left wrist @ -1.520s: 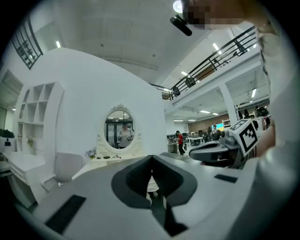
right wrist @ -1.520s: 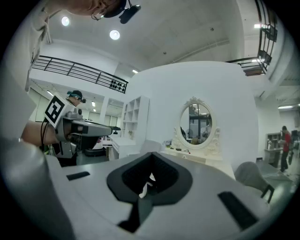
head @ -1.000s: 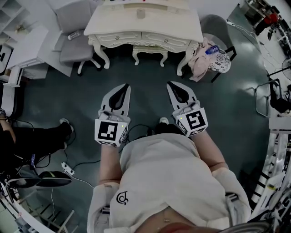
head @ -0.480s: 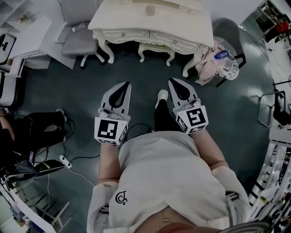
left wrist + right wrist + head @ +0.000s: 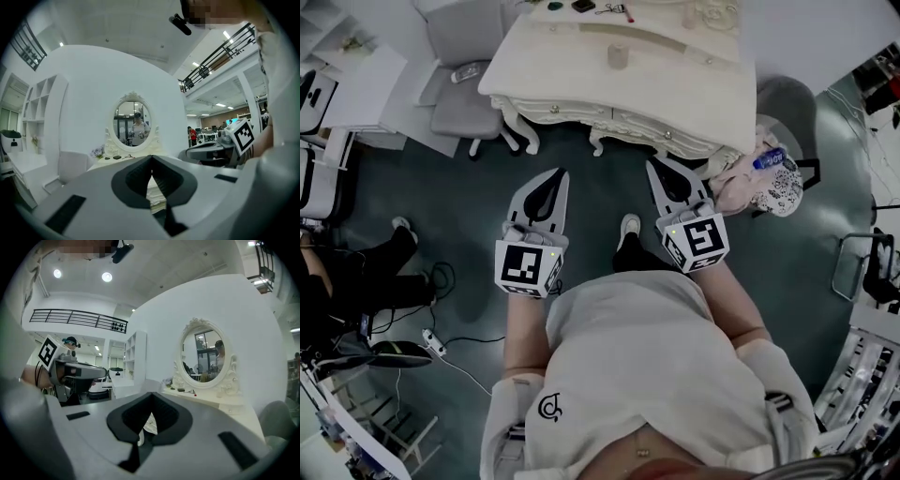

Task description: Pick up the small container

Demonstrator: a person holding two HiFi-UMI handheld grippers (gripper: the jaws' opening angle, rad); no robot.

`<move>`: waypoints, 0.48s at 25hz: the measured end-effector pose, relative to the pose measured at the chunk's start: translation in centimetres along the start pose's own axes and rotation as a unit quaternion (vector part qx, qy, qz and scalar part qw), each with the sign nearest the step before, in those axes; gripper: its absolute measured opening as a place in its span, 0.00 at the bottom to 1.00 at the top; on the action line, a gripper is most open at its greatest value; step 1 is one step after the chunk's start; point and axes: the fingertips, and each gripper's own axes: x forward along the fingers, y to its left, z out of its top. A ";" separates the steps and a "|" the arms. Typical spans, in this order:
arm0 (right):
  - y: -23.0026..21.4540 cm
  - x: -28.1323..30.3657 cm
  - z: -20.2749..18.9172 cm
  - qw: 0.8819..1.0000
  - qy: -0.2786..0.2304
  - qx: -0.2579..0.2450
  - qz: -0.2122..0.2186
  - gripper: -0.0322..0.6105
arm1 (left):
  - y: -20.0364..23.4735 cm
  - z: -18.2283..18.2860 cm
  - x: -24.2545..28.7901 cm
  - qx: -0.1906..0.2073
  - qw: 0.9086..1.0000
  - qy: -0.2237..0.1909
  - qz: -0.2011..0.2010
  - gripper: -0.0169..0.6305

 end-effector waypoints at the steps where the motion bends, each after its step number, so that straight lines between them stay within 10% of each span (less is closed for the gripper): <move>1: -1.5 1.2 0.1 1.000 0.000 0.001 0.001 0.06 | 0.7 0.2 1.8 -0.001 1.000 -0.001 0.001 0.05; 12: -14.5 10.8 0.3 1.000 0.016 0.013 -0.008 0.06 | 5.2 1.2 18.0 -0.012 1.000 0.007 0.001 0.05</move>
